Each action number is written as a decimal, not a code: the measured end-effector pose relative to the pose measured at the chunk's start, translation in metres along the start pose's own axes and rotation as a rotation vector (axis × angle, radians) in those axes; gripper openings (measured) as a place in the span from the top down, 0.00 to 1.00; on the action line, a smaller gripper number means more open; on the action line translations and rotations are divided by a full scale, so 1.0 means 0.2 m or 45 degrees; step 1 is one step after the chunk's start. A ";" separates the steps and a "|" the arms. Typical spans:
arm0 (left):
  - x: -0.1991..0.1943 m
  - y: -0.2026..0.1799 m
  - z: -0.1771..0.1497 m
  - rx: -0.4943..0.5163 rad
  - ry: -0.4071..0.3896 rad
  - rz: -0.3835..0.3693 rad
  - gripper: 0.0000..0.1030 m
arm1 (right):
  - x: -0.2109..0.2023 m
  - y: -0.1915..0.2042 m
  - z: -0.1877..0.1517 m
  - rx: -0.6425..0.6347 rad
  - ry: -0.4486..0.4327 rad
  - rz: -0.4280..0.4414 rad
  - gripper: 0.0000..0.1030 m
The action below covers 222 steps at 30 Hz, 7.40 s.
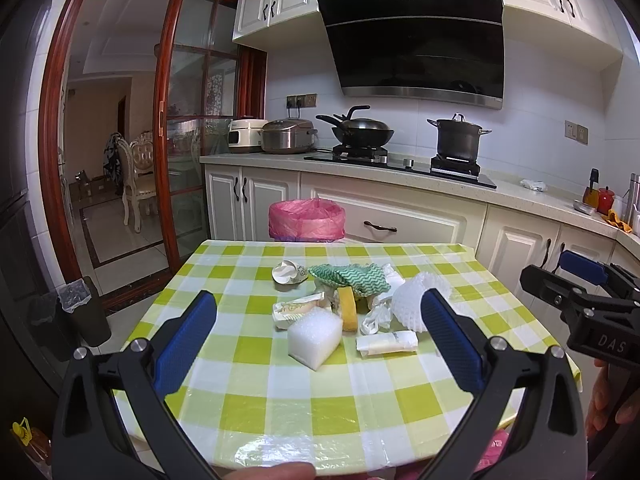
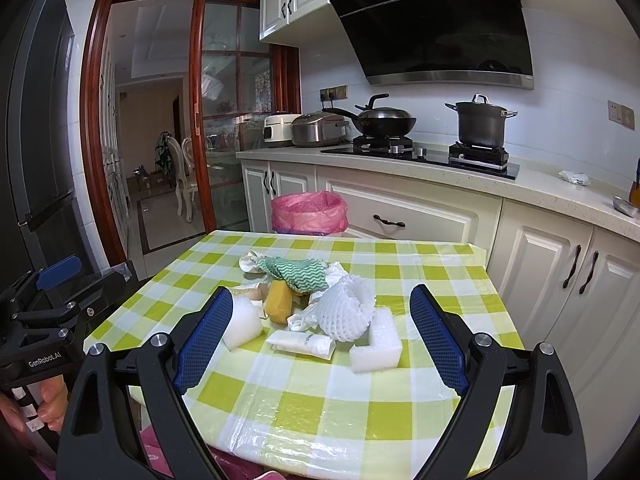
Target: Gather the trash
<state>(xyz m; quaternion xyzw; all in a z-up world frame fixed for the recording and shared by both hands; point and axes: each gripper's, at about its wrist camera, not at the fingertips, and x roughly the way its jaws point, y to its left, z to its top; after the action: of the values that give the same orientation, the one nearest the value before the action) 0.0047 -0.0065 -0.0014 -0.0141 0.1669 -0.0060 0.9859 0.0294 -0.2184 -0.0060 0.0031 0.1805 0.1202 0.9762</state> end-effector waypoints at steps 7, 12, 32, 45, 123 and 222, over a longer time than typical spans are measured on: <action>0.00 0.00 -0.01 -0.002 0.001 0.001 0.04 | 0.00 0.00 0.00 0.003 0.002 0.003 0.17; 0.00 0.00 -0.01 -0.003 0.004 0.000 0.04 | 0.01 -0.01 0.00 0.002 -0.002 0.002 0.18; 0.01 0.00 0.00 -0.002 0.009 0.000 0.04 | 0.01 -0.01 -0.01 0.010 0.000 0.005 0.18; 0.01 0.01 0.00 -0.003 0.012 -0.001 0.04 | 0.01 -0.01 0.00 0.014 0.000 0.007 0.18; 1.16 0.11 -0.34 -0.003 0.503 0.005 0.06 | 1.16 -0.23 -0.12 0.097 0.319 0.098 0.67; 3.20 0.62 0.75 -0.140 0.202 -0.049 0.37 | 3.10 -0.25 0.85 0.032 0.195 0.411 0.38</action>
<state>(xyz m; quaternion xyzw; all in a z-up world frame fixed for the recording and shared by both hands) 0.6585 0.1109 -0.0734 -0.0710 0.2441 -0.0167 0.9670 0.6624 -0.1139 -0.0664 0.0349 0.2528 0.2728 0.9276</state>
